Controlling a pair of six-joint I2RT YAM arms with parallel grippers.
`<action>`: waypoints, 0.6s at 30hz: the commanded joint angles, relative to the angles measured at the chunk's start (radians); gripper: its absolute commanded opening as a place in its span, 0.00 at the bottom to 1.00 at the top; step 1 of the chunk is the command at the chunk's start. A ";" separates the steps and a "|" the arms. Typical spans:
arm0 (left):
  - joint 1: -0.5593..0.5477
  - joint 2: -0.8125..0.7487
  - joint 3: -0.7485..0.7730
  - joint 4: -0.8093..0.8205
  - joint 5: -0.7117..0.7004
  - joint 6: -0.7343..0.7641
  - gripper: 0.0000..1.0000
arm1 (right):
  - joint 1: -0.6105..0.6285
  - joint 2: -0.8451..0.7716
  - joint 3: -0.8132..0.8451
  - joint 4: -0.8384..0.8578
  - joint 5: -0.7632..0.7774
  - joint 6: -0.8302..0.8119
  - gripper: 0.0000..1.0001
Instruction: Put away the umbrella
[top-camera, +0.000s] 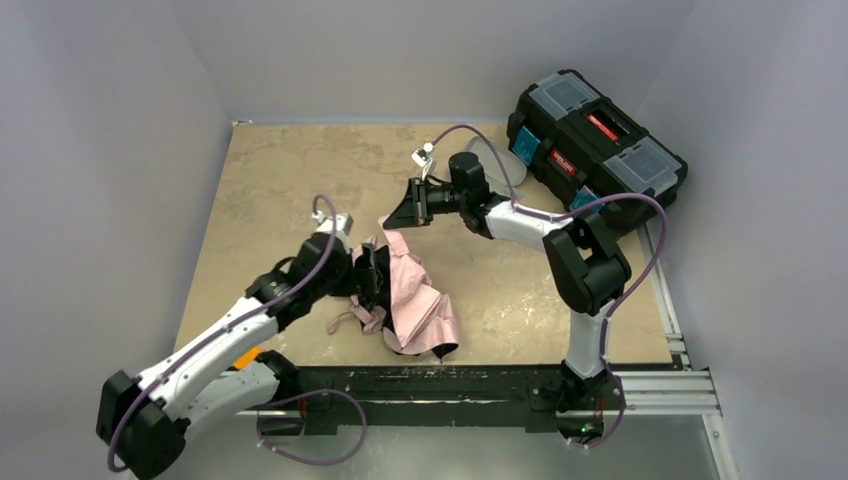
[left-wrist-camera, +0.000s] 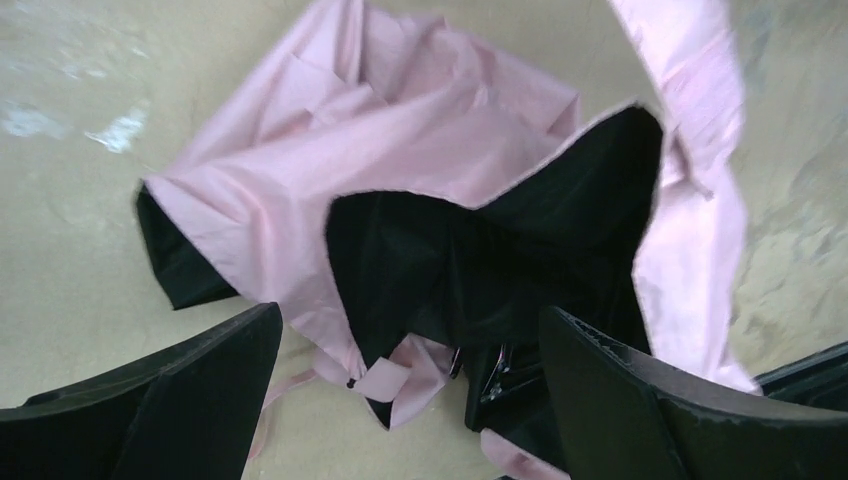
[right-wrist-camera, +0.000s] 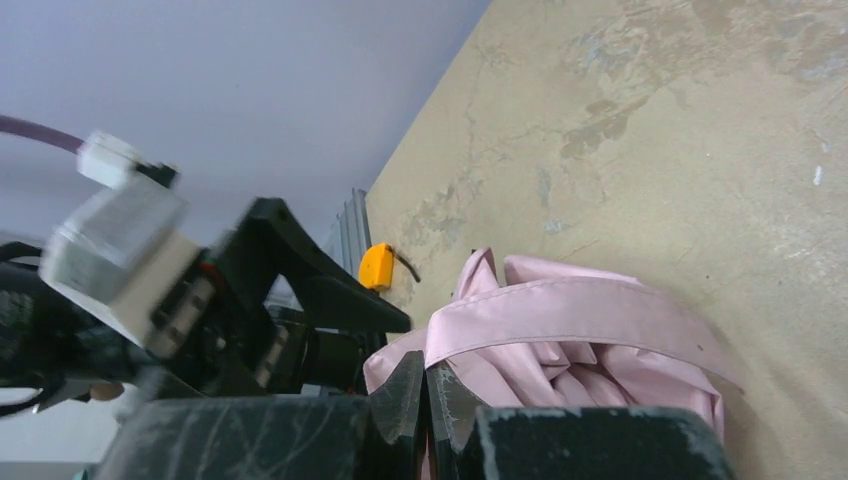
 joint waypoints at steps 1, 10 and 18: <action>-0.151 0.094 -0.052 0.135 -0.140 0.072 1.00 | 0.007 -0.048 0.006 0.018 -0.065 -0.055 0.00; -0.209 0.274 -0.106 0.271 -0.151 0.117 1.00 | 0.006 -0.061 -0.040 0.022 -0.084 -0.071 0.00; -0.312 0.494 -0.061 0.328 -0.172 0.128 0.97 | -0.004 -0.079 -0.064 -0.021 -0.064 -0.103 0.00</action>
